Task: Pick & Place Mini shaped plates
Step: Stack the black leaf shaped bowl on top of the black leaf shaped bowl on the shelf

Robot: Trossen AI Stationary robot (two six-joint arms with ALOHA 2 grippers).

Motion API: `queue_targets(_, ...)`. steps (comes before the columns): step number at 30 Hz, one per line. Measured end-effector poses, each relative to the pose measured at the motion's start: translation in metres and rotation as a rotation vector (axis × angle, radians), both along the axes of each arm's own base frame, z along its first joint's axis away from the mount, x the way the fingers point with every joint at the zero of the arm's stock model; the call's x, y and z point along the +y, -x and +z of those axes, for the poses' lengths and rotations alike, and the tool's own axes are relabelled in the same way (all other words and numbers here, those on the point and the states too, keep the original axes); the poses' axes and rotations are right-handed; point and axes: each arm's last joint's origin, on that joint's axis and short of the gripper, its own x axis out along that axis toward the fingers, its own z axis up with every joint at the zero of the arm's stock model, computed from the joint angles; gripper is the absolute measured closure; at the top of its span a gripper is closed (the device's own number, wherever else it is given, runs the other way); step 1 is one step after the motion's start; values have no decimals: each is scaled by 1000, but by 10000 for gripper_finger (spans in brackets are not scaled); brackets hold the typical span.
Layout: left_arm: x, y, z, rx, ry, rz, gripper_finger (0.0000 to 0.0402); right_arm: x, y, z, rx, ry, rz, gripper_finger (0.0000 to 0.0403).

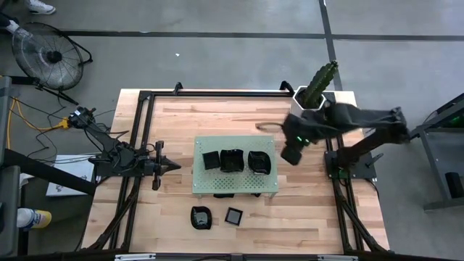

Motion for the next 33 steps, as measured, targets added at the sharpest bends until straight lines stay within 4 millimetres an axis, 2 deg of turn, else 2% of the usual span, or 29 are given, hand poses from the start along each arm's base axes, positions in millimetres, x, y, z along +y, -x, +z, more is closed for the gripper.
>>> queue_targets(6, 0, 0, 0, 0, 0, 1, 400, 32, 40, -23, -29, -12, -81, 292)
queue_targets(12, 0, 0, 0, 0, 0, 1, 400, 65, 57, -63, -70, -125, -67, 292)
queue_targets(22, 0, 0, 0, -1, 0, 5, 400, 120, 56, -129, -198, -332, 44, 292)
queue_targets(33, 0, 0, 0, -1, 1, 5, 400, 180, 37, -188, -423, -403, 173, 292)
